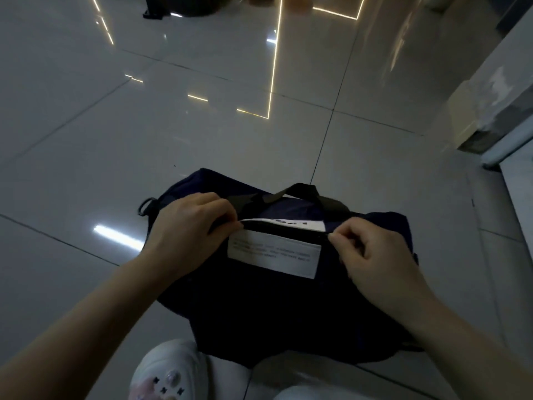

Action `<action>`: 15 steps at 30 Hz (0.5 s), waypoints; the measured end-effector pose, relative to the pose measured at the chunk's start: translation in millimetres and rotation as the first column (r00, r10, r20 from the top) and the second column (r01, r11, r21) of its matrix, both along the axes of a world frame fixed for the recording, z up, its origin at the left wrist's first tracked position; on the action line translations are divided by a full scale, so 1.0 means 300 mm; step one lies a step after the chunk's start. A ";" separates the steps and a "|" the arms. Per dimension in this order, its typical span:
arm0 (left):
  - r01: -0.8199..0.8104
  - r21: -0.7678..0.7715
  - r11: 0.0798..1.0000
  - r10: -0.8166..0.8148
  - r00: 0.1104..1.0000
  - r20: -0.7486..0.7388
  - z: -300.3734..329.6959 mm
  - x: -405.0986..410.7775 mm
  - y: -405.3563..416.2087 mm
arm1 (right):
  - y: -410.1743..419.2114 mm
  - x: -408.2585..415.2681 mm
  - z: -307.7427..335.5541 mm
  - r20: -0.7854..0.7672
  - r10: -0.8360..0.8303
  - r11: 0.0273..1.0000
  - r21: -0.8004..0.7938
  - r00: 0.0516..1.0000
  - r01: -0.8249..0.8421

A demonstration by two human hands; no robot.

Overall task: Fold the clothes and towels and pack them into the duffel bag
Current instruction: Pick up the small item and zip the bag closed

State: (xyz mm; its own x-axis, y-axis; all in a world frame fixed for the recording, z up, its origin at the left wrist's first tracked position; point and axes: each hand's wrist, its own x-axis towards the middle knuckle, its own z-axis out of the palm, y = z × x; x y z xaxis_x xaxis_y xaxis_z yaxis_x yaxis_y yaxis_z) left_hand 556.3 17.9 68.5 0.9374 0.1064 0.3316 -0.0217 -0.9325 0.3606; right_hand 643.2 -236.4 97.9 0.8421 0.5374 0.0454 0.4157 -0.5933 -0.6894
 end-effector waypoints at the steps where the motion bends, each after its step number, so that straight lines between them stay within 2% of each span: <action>1: 0.028 -0.012 1.000 -0.028 1.000 0.010 0.015 0.001 -0.019 | 0.014 -0.008 0.000 0.009 0.027 1.000 -0.002 1.000 -0.027; 4: 0.165 0.128 0.978 -0.165 0.986 -0.014 0.026 0.034 -0.134 | 0.051 -0.012 -0.001 0.033 0.062 0.998 -0.002 0.998 -0.062; 6: 0.205 0.125 0.971 -0.202 0.979 -0.033 -0.002 0.062 -0.206 | 0.059 -0.007 -0.004 0.037 0.063 0.998 0.011 0.997 -0.064; 9: 0.212 0.032 0.977 -0.212 0.977 -0.001 -0.057 0.078 -0.245 | 0.045 -0.027 -0.021 0.024 0.093 0.996 0.002 0.995 -0.093; 11: 0.208 0.065 0.976 -0.210 0.977 0.037 -0.092 0.067 -0.234 | 0.022 -0.034 -0.026 0.012 0.107 0.994 -0.012 0.994 -0.107; 15: 0.075 0.036 0.997 -0.077 0.995 0.059 -0.093 0.063 -0.167 | -0.035 0.002 -0.005 0.100 -0.042 0.998 0.046 0.994 0.037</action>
